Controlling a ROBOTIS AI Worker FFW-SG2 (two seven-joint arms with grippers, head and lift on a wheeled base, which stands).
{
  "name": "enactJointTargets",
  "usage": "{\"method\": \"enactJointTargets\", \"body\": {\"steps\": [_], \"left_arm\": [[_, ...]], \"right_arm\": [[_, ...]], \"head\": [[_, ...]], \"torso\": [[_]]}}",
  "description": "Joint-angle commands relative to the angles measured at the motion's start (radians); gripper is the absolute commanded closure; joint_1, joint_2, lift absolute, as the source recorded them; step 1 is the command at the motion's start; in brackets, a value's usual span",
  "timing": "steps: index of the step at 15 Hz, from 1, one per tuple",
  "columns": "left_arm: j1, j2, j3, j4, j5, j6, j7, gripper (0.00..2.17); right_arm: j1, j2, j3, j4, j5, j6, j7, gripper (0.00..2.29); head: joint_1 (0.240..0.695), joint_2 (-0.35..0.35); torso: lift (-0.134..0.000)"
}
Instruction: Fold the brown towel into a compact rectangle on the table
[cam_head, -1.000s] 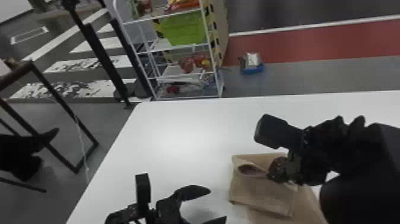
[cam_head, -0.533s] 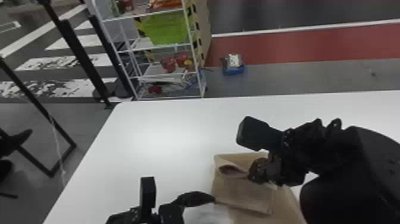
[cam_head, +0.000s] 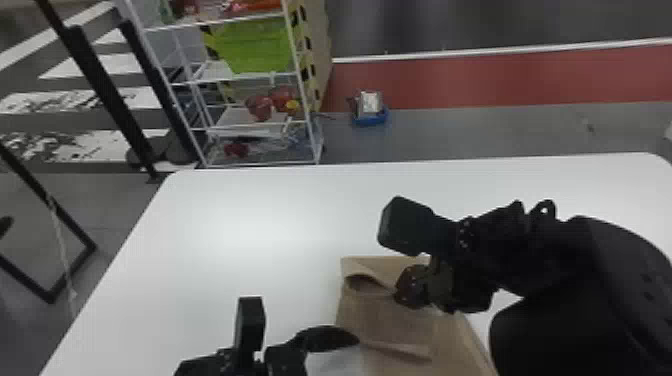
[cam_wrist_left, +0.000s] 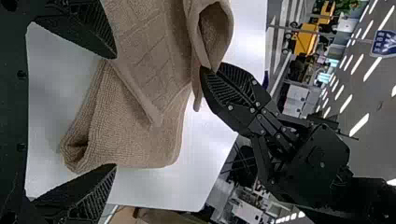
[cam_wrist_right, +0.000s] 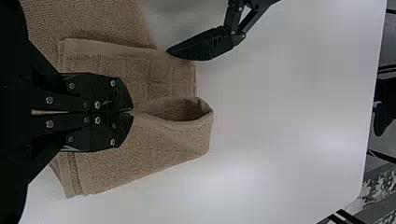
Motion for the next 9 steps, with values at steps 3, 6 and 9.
{"method": "enactJointTargets", "body": {"steps": [3,6,9], "left_arm": [[0.0,-0.004,-0.016,-0.017,-0.003,0.012,0.008,0.06],[0.002,-0.004,-0.025,-0.023,-0.001,0.012,0.009,0.07],[0.002,-0.004,-0.036,-0.027,-0.003,0.016,0.011,0.07]], "right_arm": [[0.012,-0.023,0.015,-0.015,-0.004,-0.003,0.003,1.35],[0.015,-0.023,0.035,-0.015,-0.001,-0.003,0.003,1.35],[0.02,-0.029,0.046,-0.024,-0.005,-0.003,0.003,1.35]], "head": [[0.695,0.178],[0.695,0.173],[0.695,0.176]], "torso": [[-0.123],[-0.123],[-0.123]]}}
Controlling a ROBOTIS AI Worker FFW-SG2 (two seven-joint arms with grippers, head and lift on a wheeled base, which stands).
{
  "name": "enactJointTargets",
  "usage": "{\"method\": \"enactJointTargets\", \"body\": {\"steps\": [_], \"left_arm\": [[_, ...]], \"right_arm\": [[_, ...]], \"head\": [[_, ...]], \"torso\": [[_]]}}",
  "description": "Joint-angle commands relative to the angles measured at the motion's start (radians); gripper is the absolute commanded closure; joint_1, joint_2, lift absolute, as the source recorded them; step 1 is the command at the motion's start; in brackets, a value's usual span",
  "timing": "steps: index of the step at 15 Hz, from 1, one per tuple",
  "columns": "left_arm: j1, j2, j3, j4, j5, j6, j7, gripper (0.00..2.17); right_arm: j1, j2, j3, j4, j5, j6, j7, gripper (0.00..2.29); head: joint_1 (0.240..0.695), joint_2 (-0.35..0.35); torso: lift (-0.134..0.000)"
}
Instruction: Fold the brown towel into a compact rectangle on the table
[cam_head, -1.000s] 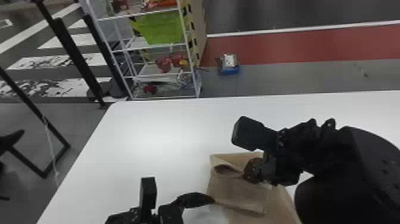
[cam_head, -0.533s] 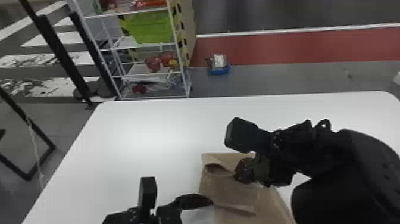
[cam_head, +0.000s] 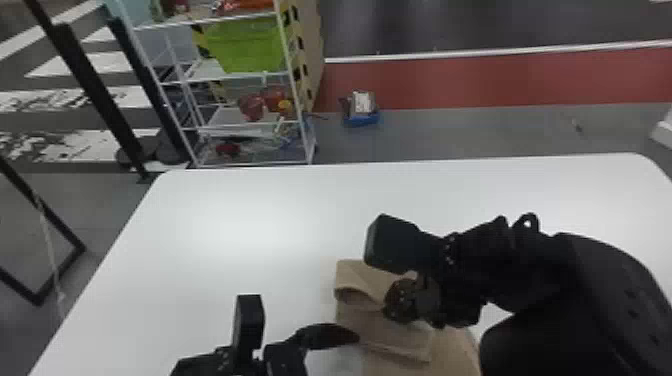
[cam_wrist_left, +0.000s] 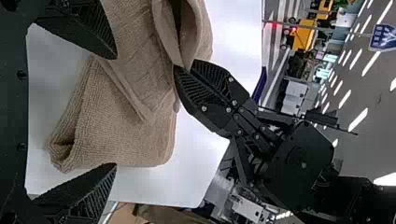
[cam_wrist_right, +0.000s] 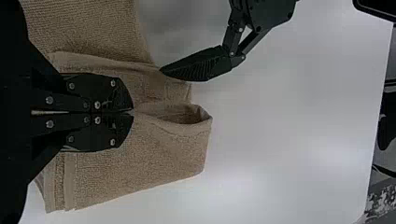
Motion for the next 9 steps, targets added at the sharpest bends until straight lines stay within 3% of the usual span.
{"method": "enactJointTargets", "body": {"steps": [1,9], "left_arm": [[0.0,-0.004,-0.007,-0.001,0.0,0.002,0.003,0.07],[-0.009,-0.004,-0.013,0.002,-0.005,0.002,0.003,0.07]], "right_arm": [[0.01,-0.008,0.015,-0.005,0.007,0.0,0.003,1.35],[0.013,-0.031,0.061,-0.004,0.03,-0.006,0.003,1.35]], "head": [[0.695,0.176],[0.695,0.172]], "torso": [[-0.123],[-0.123]]}}
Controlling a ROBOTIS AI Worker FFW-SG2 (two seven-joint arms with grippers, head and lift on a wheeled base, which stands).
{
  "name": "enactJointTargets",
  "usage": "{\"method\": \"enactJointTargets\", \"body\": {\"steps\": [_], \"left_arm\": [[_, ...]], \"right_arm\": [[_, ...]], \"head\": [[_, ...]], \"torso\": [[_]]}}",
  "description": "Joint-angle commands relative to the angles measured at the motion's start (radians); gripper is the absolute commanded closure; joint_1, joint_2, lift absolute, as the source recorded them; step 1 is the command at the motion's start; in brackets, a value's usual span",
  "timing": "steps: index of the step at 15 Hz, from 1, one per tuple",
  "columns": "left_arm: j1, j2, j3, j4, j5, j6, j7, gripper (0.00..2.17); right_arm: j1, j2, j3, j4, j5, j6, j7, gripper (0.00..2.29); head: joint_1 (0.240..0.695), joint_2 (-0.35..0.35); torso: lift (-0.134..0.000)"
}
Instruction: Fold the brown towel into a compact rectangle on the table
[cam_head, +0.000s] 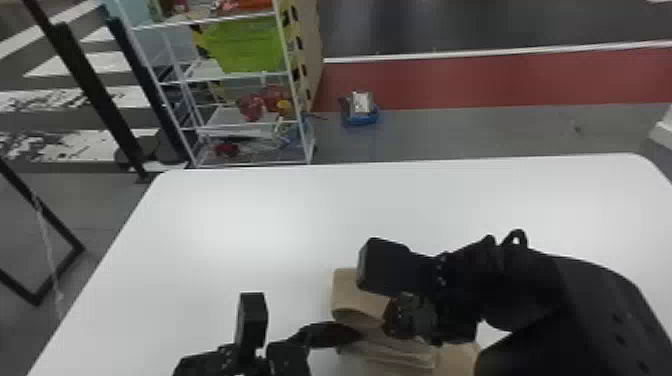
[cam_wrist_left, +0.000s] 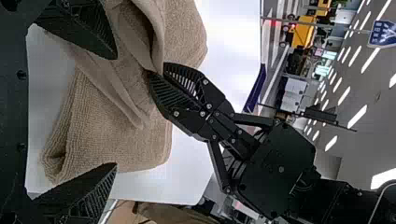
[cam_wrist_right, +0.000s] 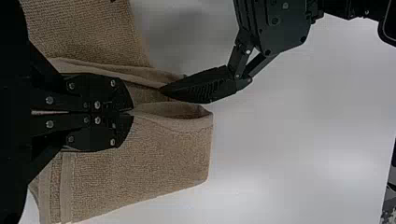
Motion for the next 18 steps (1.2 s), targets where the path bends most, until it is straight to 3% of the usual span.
{"method": "enactJointTargets", "body": {"steps": [1,5,7,18], "left_arm": [[-0.004,-0.004,0.0,0.005,-0.003,0.0,0.0,0.07],[-0.009,-0.004,0.003,0.013,-0.004,-0.003,0.0,0.07],[-0.009,-0.004,0.006,0.013,-0.004,-0.003,-0.002,0.07],[-0.006,-0.004,0.0,0.007,-0.02,0.0,-0.003,0.08]], "right_arm": [[-0.002,-0.01,0.013,0.0,0.008,-0.007,0.003,1.35],[-0.002,-0.016,0.021,0.0,0.011,0.002,0.003,1.33],[-0.003,-0.016,0.026,0.0,0.008,0.048,0.003,0.94],[-0.006,-0.018,0.036,-0.021,-0.031,0.171,0.003,0.85]], "head": [[0.695,0.172],[0.695,0.169],[0.695,0.168],[0.695,0.166]], "torso": [[-0.123],[-0.123],[-0.123],[-0.123]]}}
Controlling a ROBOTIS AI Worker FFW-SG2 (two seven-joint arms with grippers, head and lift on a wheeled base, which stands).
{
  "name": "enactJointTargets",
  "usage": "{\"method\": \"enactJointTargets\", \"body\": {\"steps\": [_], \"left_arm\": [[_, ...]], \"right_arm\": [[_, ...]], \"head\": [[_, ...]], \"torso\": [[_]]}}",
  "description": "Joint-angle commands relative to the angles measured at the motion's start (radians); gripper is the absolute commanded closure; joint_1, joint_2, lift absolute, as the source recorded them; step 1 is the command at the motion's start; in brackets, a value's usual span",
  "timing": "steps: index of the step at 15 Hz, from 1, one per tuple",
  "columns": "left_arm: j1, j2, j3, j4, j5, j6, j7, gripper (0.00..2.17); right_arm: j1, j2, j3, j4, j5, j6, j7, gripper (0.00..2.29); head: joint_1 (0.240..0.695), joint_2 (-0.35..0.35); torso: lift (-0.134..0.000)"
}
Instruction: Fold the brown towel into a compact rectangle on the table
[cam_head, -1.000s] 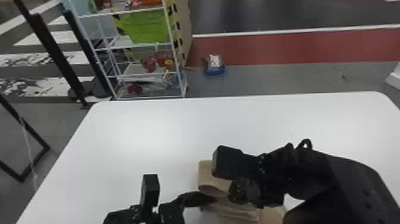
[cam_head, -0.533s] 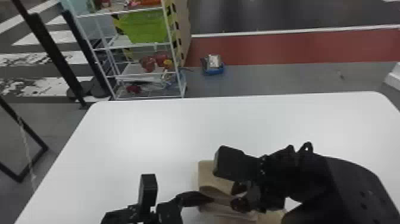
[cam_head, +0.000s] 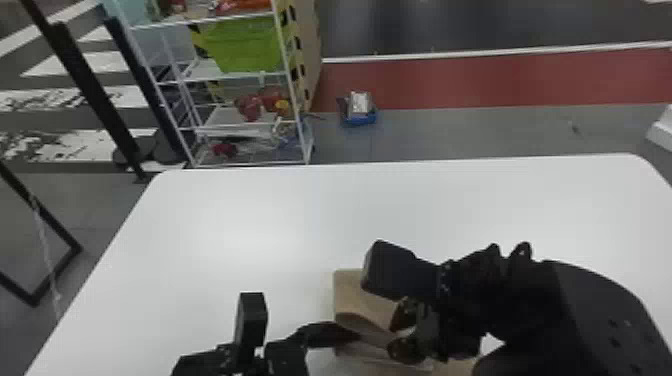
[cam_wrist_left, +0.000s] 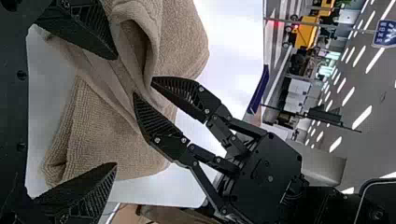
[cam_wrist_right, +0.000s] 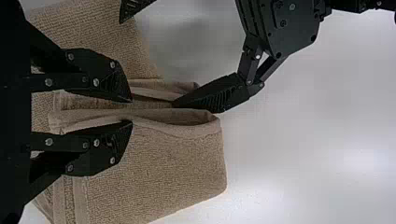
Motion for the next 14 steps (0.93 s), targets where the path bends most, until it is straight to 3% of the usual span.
{"method": "enactJointTargets", "body": {"steps": [1,2,14], "left_arm": [[-0.001,-0.004,-0.001,-0.001,-0.002,0.0,0.0,0.08],[-0.001,-0.004,-0.001,-0.003,-0.002,0.0,0.0,0.08],[-0.004,-0.004,-0.002,0.0,-0.009,-0.003,0.001,0.08]], "right_arm": [[0.002,-0.002,0.004,-0.004,0.0,0.034,0.003,0.65],[0.002,0.0,0.007,-0.003,0.001,0.047,0.003,0.54],[-0.002,0.003,0.038,-0.003,0.036,0.062,0.003,0.54]], "head": [[0.695,0.164],[0.695,0.162],[0.695,0.161]], "torso": [[-0.123],[-0.123],[-0.123]]}}
